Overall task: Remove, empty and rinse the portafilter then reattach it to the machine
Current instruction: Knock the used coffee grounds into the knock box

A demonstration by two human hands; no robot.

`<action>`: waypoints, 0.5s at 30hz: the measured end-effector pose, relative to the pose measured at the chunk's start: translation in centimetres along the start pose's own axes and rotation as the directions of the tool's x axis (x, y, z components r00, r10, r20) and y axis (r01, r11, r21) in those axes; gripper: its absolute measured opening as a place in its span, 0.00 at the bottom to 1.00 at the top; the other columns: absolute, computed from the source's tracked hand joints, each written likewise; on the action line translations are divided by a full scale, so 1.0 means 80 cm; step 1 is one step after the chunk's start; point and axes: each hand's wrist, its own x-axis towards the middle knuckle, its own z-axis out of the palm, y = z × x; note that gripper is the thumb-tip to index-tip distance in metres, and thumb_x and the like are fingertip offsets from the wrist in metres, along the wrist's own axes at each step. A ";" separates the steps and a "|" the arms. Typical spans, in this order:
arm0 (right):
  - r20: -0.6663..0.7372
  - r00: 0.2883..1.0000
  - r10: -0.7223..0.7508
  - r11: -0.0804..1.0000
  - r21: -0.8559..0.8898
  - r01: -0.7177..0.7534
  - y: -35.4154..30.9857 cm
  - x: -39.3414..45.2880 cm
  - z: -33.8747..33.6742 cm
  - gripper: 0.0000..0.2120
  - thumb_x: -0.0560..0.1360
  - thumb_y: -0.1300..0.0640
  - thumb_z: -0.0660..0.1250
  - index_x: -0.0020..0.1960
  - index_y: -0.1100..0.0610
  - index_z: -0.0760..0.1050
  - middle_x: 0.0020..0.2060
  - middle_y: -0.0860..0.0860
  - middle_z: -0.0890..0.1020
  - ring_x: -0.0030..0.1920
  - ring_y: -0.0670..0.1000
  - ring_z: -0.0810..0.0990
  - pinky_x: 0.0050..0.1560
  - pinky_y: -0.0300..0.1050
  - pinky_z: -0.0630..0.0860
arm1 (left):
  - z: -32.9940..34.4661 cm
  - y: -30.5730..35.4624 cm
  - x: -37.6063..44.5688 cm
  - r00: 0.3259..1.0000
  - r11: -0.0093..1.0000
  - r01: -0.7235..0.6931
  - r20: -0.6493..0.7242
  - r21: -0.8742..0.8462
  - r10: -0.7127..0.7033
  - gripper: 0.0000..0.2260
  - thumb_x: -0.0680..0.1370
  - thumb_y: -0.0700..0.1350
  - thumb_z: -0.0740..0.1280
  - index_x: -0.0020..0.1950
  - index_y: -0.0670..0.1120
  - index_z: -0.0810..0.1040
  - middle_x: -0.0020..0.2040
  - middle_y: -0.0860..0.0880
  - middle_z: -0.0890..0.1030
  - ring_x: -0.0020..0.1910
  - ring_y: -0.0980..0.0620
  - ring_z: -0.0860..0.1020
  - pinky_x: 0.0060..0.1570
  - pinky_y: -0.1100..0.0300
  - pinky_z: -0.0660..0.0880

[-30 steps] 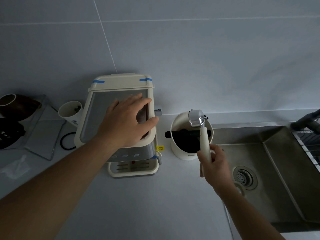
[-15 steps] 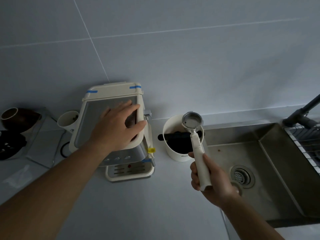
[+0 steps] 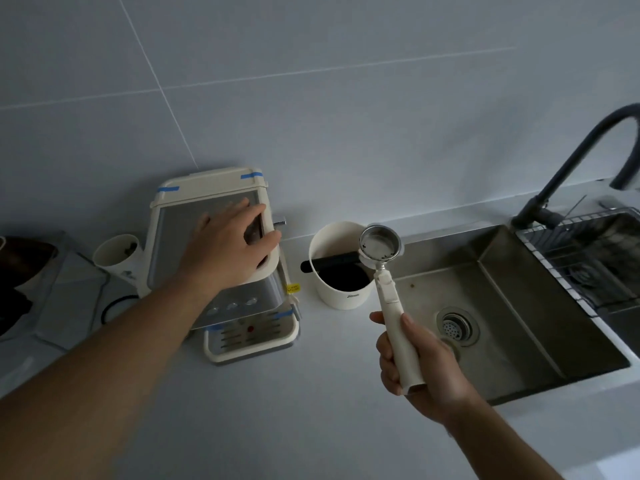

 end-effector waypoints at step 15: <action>-0.105 0.989 -0.101 0.995 -0.014 0.100 -0.003 -0.069 0.016 0.21 0.78 0.46 0.58 0.62 0.60 0.72 0.34 0.57 0.74 0.28 0.52 0.72 0.24 0.44 0.72 | 0.003 0.094 -0.062 0.928 0.911 -0.373 -0.084 -0.178 0.363 0.20 0.74 0.58 0.62 0.54 0.46 0.83 0.51 0.47 0.85 0.52 0.46 0.81 0.53 0.54 0.76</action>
